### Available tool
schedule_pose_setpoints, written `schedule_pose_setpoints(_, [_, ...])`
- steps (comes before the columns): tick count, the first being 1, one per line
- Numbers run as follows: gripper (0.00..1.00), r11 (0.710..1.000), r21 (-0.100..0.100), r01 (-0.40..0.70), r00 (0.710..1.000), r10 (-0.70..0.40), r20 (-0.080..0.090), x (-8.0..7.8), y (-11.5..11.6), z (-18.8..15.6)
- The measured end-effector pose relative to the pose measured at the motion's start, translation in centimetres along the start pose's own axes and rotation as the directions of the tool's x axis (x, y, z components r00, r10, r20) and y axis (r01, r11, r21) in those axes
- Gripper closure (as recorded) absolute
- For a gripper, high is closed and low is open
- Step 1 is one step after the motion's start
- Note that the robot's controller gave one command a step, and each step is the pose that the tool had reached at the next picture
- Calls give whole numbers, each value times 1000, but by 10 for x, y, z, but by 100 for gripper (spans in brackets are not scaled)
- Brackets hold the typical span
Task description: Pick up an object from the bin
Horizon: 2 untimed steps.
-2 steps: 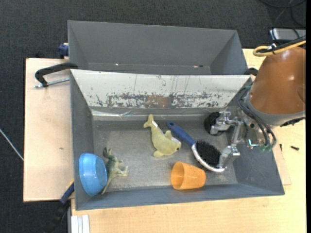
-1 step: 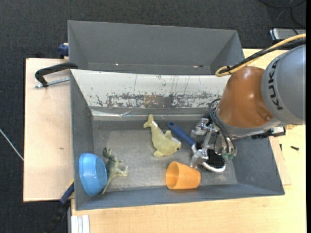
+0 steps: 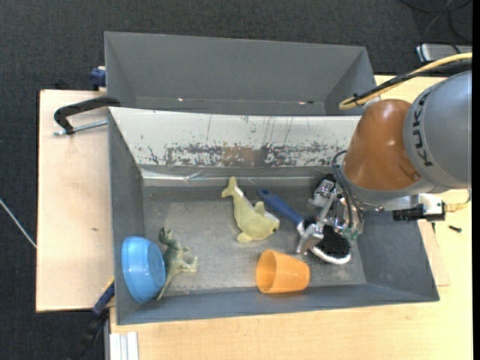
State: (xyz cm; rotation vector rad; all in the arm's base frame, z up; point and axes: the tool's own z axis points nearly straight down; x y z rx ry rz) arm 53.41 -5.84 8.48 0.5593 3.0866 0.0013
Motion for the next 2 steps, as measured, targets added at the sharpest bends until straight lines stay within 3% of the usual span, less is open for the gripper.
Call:
schedule_pose_setpoints(1, [100,1000,0,2,1000,-2,0,0,1,-1])
schedule_pose_setpoints(2, [100,993,-1,120,993,-120,8,0,16,-135])
